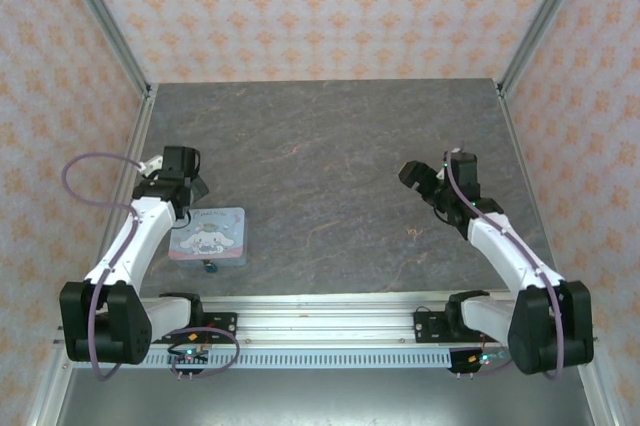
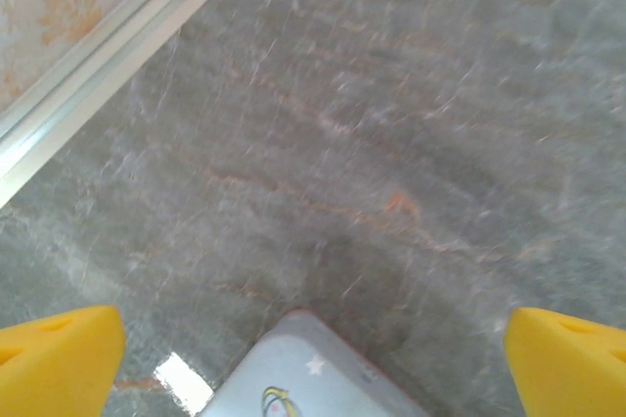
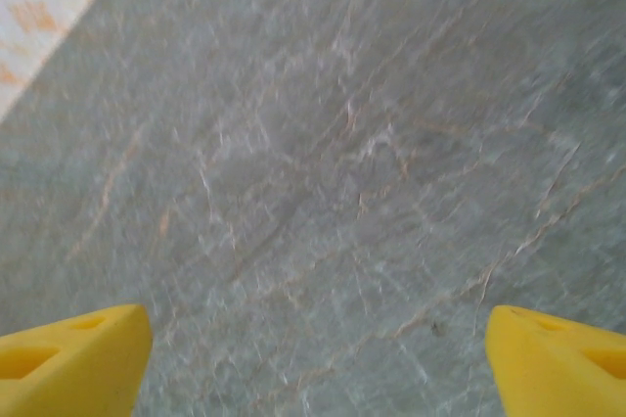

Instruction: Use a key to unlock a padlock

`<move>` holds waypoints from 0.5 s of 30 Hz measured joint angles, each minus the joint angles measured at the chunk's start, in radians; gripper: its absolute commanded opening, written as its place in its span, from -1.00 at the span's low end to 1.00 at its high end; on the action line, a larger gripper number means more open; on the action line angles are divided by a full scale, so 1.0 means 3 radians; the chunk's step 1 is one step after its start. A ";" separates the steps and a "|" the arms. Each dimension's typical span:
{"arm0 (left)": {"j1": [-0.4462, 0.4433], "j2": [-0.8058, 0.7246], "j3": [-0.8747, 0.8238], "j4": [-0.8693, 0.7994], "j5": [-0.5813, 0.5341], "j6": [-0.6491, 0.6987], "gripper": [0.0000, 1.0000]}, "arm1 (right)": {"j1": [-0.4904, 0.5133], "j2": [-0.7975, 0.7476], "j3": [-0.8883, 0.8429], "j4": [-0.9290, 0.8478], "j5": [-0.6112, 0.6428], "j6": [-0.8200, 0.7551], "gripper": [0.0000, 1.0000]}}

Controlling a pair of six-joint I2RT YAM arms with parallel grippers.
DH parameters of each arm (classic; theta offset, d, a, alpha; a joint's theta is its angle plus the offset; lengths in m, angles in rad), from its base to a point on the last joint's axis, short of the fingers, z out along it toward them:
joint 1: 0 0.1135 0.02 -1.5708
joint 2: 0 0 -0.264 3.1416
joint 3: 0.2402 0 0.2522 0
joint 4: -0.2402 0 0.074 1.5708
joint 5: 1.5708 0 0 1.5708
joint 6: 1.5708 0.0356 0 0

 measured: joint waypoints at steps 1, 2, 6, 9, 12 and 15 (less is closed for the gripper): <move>0.0011 0.0000 -0.0060 0.0006 0.0019 -0.0001 1.00 | 0.0055 0.0066 0.0071 -0.0092 -0.0001 -0.0017 0.73; 0.0011 0.0000 -0.0114 0.0019 0.0041 -0.0005 1.00 | 0.0118 0.0130 0.0145 -0.0192 0.0011 -0.0041 0.75; 0.0018 -0.0041 -0.0347 0.0136 0.0320 0.0009 1.00 | 0.0417 0.0340 0.0430 -0.0546 0.0136 -0.0153 0.99; 0.0018 -0.0141 -0.0436 0.0214 0.0622 0.0034 1.00 | 0.0638 0.0429 0.0613 -0.0802 0.0318 -0.0201 0.99; 0.0022 -0.0239 -0.0440 0.0305 0.0966 0.0043 1.00 | 0.0782 0.0478 0.0736 -0.0916 0.0332 -0.0210 0.99; -0.0037 -0.0296 -0.0440 0.0387 0.1225 0.0013 1.00 | 0.0855 0.0450 0.0699 -0.0858 0.0139 -0.0128 0.99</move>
